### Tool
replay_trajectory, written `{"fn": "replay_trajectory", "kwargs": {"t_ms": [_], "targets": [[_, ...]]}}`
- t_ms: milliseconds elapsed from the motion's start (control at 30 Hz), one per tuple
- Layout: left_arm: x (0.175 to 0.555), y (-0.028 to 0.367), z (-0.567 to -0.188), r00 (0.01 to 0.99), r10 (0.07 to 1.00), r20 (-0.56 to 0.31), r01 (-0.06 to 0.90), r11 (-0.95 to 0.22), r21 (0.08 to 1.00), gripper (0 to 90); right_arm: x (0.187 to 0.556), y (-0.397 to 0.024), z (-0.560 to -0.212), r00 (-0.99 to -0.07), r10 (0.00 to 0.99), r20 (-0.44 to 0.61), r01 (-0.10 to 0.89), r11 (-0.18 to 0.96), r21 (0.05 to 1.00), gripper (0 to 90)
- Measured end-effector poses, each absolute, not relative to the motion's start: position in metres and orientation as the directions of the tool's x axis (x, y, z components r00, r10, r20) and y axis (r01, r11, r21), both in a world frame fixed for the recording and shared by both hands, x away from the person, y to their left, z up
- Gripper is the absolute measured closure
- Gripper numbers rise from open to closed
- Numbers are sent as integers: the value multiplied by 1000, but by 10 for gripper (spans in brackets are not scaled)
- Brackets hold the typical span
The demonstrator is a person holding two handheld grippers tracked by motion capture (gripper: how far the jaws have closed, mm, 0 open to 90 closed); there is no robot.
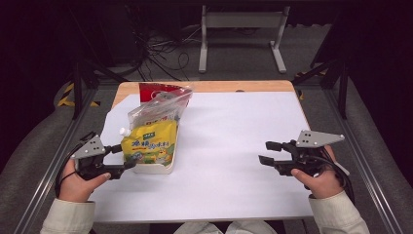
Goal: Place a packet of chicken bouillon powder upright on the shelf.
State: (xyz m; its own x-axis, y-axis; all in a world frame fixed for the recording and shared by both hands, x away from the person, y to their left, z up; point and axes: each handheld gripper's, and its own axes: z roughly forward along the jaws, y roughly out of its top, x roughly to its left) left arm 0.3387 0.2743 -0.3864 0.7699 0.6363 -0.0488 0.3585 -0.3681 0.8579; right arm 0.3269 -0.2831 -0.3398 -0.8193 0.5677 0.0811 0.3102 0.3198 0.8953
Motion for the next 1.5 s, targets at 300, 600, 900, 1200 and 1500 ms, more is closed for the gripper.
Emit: {"fn": "replay_trajectory", "kwargs": {"t_ms": [300,600,900,1200,1500], "targets": [[317,275,-384,743,667,-54,352,-321,879,189,327,-289,-342,-802,592,75,317,316,894,402],[305,278,-396,760,645,-83,343,-288,894,161,322,-302,-347,-773,631,64,325,308,894,352],[300,286,-414,739,668,-87,351,-273,896,124,318,-316,-359,-747,663,50,333,307,891,307],[302,288,-428,732,671,-116,375,-254,892,128,317,-329,-377,-731,681,43,334,302,893,291],[304,286,-432,734,668,-123,382,-256,888,126,315,-340,-392,-731,682,24,314,305,899,289]]}}
